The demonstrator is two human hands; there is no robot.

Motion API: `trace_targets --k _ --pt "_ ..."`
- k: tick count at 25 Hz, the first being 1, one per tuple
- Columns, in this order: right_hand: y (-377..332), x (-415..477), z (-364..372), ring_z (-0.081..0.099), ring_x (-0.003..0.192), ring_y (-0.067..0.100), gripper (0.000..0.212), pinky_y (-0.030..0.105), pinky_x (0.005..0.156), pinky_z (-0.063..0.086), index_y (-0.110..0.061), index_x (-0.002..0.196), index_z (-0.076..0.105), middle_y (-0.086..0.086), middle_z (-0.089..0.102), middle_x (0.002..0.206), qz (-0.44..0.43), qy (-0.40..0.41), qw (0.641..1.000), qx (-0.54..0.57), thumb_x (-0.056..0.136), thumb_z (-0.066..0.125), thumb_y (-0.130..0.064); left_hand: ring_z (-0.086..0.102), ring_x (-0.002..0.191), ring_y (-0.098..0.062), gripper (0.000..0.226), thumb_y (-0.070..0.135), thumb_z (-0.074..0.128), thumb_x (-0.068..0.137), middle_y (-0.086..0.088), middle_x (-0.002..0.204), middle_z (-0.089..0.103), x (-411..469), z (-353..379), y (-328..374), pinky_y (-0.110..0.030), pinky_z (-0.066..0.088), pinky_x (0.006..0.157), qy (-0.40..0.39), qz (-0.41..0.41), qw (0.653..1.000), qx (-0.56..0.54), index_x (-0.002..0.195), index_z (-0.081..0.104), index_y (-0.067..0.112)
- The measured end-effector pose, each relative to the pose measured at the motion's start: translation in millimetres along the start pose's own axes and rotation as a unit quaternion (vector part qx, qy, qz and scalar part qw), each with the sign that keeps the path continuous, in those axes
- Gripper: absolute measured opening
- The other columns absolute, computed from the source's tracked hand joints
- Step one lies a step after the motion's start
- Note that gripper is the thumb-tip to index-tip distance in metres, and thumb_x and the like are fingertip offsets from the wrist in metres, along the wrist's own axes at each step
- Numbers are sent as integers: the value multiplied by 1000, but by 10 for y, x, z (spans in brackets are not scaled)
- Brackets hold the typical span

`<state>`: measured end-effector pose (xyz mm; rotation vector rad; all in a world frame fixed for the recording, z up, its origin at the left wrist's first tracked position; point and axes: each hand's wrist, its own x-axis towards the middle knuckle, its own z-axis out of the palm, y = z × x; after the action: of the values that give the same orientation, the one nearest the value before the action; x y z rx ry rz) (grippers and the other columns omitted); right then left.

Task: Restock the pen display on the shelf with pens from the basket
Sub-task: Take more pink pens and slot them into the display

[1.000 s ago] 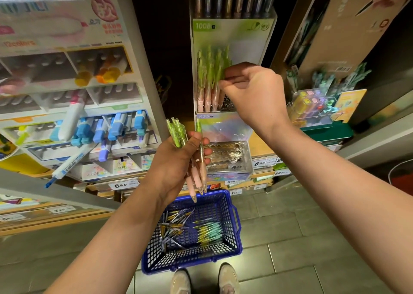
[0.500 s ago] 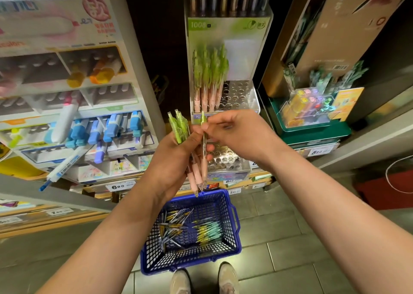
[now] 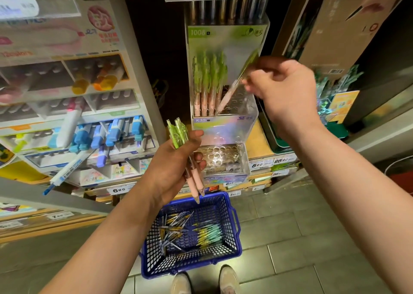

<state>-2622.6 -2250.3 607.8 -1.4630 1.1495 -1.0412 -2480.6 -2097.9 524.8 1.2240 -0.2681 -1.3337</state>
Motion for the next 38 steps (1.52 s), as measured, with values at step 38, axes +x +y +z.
trace_targets --k 38 --pt "452 -632 300 68 61 22 21 26 60 57 -5 100 73 9 76 78 217 -263 939 -46 92 74 -25 76 84 -22 21 22 73 80 -18 95 78 -81 12 -103 -32 61 72 -15 12 993 116 99 77 13"
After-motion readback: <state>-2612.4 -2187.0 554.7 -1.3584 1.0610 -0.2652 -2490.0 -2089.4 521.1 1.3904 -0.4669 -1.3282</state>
